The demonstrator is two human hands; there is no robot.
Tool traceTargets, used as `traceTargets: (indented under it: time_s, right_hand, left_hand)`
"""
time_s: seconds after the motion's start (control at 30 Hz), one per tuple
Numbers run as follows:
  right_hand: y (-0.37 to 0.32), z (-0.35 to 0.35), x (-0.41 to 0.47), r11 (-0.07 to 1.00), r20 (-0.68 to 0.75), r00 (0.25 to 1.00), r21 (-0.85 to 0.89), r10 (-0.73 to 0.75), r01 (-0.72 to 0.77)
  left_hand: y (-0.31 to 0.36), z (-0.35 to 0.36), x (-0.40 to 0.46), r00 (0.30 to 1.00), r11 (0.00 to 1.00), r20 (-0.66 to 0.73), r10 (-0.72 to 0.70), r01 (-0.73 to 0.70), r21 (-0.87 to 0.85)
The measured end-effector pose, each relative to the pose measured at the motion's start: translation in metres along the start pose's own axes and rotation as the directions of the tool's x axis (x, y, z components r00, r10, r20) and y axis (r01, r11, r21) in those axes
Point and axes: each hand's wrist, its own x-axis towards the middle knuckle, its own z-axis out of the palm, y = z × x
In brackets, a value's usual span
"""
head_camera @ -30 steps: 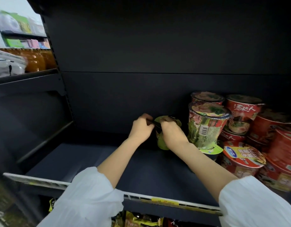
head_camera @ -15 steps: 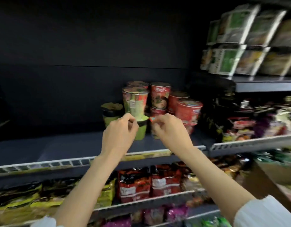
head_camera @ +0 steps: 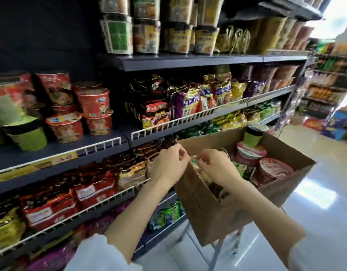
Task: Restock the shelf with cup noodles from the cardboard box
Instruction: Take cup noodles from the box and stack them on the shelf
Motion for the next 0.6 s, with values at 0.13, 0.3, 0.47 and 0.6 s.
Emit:
traceTargets:
  time_s: [0.13,0.3,0.47,0.6]
  right_hand:
    - [0.095,-0.021,0.008,0.999,0.049,0.998,-0.021,0.044,-0.043]
    - [0.168,-0.025,0.031,0.997,0.384,0.921,-0.008,-0.063,0.071]
    - [0.189,-0.005,0.047,0.985,0.655,0.739,0.051,-0.156,0.163]
    - [0.196,0.008,0.061,0.98,0.622,0.757,0.121,-0.2,0.159]
  left_hand:
    - [0.05,0.077,0.024,0.994,0.999,0.103,-0.046,0.044,0.018]
    - [0.07,0.147,0.048,0.922,0.969,0.343,-0.18,0.107,0.221]
    - [0.056,0.152,0.043,0.769,0.96,0.575,-0.281,0.216,0.18]
    - [0.056,0.151,0.039,0.804,0.959,0.525,-0.28,0.209,0.191]
